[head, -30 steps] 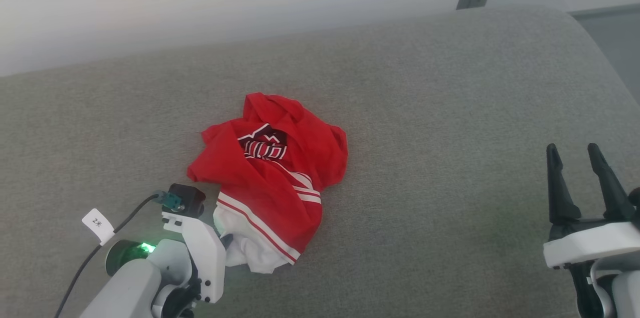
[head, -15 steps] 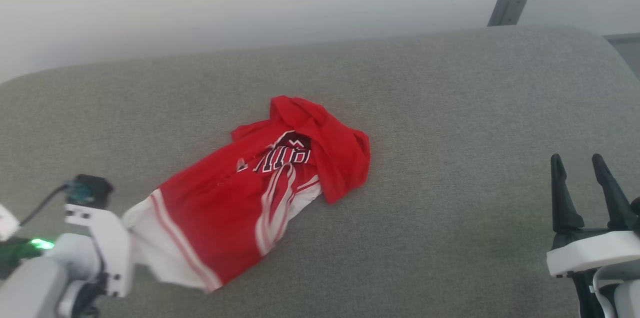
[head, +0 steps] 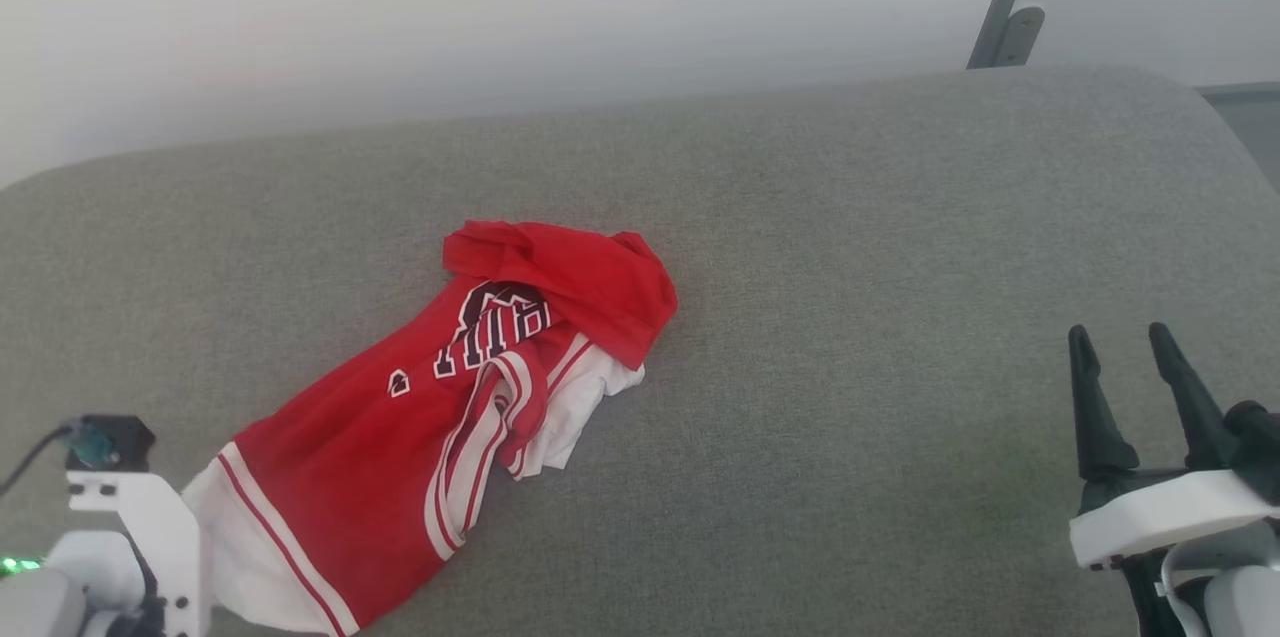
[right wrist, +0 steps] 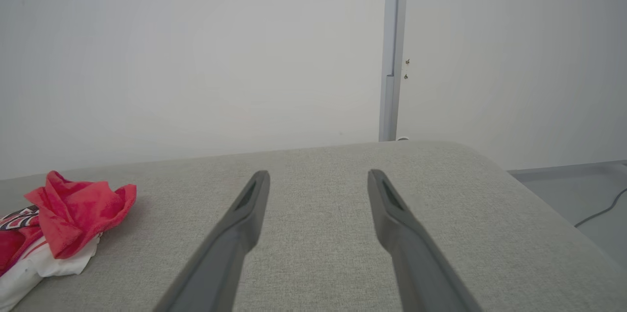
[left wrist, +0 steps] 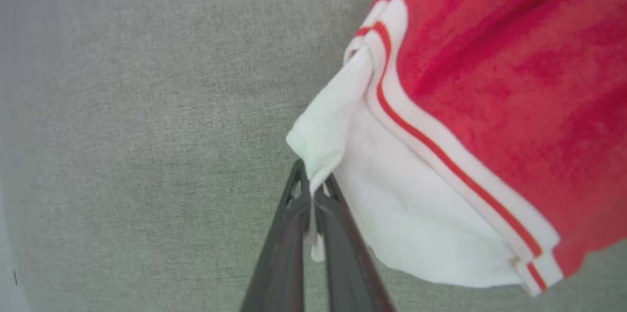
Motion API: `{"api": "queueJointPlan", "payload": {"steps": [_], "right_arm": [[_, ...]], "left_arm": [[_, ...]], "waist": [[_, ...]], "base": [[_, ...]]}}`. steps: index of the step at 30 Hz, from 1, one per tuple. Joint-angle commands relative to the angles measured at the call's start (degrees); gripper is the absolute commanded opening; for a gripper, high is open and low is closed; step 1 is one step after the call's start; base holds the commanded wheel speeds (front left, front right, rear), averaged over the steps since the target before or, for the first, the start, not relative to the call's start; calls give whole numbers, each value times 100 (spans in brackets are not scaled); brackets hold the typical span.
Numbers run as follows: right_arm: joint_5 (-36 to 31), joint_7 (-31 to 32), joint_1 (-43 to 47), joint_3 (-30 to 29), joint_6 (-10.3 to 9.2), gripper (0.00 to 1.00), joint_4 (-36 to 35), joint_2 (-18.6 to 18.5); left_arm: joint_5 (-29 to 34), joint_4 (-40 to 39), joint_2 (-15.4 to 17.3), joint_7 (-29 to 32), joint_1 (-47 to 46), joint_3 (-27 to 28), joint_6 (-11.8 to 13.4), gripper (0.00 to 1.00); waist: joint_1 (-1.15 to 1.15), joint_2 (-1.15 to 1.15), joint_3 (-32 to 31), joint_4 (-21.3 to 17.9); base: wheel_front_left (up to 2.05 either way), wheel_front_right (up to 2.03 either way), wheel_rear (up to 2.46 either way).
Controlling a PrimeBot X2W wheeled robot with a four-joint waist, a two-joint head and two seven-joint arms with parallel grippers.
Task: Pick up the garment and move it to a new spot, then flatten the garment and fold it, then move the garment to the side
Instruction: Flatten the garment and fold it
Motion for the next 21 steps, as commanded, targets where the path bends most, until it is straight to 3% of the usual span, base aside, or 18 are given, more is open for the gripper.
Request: {"api": "queueJointPlan", "payload": {"steps": [1, 2, 5, 13, 21], "right_arm": [[45, -33, 39, 55, 0, 100, 46, -31], [68, -33, 42, 97, 0, 100, 57, -42], [123, -33, 46, 201, 0, 100, 79, -101], [277, 33, 36, 498, 0, 100, 161, -283], [505, 272, -113, 949, 0, 100, 245, -458]], "left_arm": [[-86, 209, -120, -107, -35, -2, -88, 0], [-86, 299, -153, -159, -63, -17, -107, 0], [-132, 503, -277, -384, -127, 10, -157, 100], [-76, 514, -342, -711, -291, -11, -250, 100], [46, -144, -417, -1553, -177, 177, 91, 100]], "waist": [[0, 0, -29, -6], [0, 0, -40, -5], [0, 0, -76, 30], [0, 0, -173, 305], [0, 0, -246, 847]], "base": [[0, 0, 0], [0, 0, 0], [0, 0, 0], [0, 0, 0], [0, 0, 0]]}}
